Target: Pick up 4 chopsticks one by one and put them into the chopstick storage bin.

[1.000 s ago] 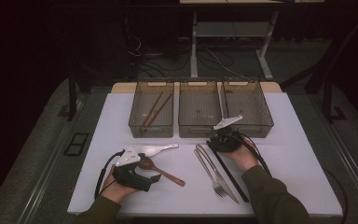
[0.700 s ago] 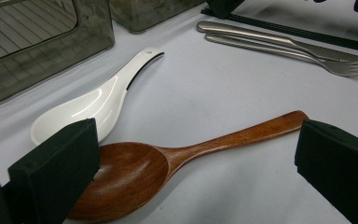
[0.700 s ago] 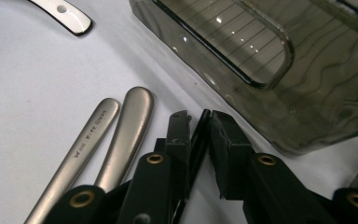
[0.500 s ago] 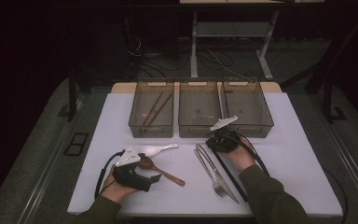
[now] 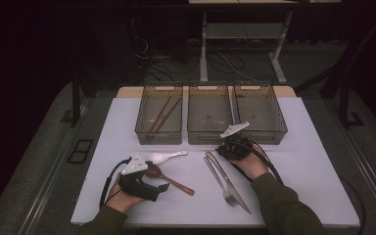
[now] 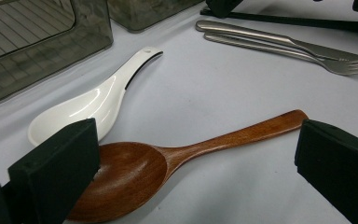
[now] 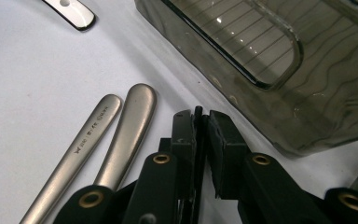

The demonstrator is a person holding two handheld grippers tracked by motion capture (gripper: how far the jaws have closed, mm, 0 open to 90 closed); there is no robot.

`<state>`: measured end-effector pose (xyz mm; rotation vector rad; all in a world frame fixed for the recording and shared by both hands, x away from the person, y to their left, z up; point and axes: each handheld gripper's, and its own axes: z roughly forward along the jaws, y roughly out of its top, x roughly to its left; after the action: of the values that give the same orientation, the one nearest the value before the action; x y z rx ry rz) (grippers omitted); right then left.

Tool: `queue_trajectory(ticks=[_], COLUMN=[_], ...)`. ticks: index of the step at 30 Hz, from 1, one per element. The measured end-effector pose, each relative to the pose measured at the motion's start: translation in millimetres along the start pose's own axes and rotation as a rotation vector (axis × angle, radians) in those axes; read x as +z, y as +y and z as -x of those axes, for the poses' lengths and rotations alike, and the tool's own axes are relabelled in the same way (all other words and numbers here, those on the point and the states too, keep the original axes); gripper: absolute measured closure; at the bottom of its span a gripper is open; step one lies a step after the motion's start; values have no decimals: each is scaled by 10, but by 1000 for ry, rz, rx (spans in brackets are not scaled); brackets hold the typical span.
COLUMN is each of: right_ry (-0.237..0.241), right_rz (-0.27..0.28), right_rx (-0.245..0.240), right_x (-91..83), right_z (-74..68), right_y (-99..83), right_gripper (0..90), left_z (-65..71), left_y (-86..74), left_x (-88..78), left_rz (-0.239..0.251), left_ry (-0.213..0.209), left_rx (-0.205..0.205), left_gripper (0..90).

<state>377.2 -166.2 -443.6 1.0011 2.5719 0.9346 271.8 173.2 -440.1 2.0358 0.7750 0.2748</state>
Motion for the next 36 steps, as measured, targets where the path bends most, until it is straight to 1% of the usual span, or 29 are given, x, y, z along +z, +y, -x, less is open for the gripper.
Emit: queue_trajectory(ticks=[6,8,12,13,15,16,18,20,23,24,27,32,36], right_ry=[11,16,26,33,28,33,59,71,103,102,100,88,81], right_rz=[3,6,41,45,54,58,67,72,72,67,61,64,58], right_rx=[15,25,43,45,45,47,56,45,59,62,72,77,82], right_x=[-5,-21,-155,-198,-284,-328,-403,-460,-533,-557,-637,-779,-886], right_z=[16,25,68,75,78,81,84,80,76,77,82,84,73], right_y=[-6,-7,-11,-14,-31,-43,-71,-109,-187,-214,-300,-444,-561], right_gripper=[797,739,694,670,654,654,649,618,560,535,514,514,548], left_z=[-1,-2,-3,-4,-6,-6,-5,-7,-10,-8,-4,-4,-9], left_y=[0,0,0,0,-1,-1,1,1,1,1,1,2,2], left_x=[-2,-2,-9,-9,-8,-7,-8,-6,0,1,7,4,-2], left_rz=[0,2,3,3,3,4,8,7,3,3,2,2,5], left_ry=[-4,-4,-7,-9,-12,-13,-15,-19,-26,-27,-31,-30,-32], left_rx=[1,0,1,0,-1,-2,-4,-7,-7,-7,-7,-5,-4], left_gripper=[0,0,0,0,0,0,0,0,0,0,0,0,0])
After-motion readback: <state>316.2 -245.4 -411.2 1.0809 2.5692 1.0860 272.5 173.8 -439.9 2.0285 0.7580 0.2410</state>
